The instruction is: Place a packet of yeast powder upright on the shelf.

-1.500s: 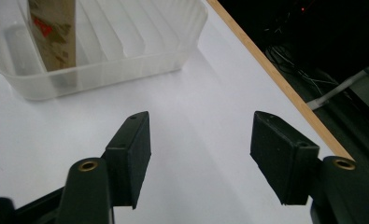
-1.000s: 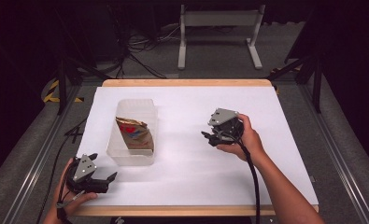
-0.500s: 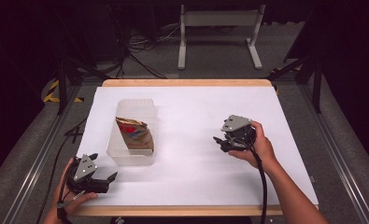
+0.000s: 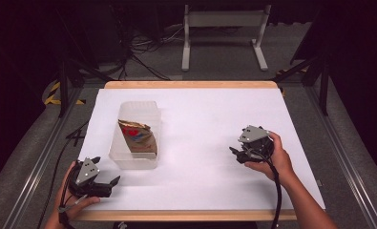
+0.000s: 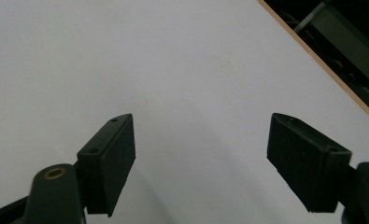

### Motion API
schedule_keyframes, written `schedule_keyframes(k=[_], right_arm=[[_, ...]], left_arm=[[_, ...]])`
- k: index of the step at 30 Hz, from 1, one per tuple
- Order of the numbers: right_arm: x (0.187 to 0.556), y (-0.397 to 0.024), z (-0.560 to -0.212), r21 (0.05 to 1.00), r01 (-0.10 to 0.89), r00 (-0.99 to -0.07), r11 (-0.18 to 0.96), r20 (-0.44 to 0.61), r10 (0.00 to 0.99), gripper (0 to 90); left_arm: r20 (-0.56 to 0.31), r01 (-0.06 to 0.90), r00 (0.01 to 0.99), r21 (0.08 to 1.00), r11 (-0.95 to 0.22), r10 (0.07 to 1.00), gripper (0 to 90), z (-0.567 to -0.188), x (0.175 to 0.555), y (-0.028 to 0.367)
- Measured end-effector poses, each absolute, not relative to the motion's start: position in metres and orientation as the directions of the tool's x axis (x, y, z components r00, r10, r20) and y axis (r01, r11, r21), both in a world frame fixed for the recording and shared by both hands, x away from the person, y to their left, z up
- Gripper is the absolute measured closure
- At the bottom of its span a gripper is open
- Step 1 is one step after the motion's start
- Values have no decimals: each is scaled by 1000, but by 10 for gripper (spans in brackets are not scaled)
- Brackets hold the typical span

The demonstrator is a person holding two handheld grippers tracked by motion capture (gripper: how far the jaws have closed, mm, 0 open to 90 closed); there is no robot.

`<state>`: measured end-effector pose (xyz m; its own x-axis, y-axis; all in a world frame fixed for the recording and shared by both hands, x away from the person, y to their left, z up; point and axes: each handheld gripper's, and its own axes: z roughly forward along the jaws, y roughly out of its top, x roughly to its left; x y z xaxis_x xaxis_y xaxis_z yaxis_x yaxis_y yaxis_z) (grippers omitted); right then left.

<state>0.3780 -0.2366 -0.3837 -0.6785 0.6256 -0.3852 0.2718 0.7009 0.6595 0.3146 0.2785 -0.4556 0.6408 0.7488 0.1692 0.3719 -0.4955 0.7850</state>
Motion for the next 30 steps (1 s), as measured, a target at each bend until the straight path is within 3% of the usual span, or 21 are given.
schedule_keyframes(k=[30], right_arm=[[330, -299, -414, 711, 349, -601, 611, -330, 728, 132]], left_arm=[[164, 371, 642, 789, -490, 749, 43, -455, 317, 277]])
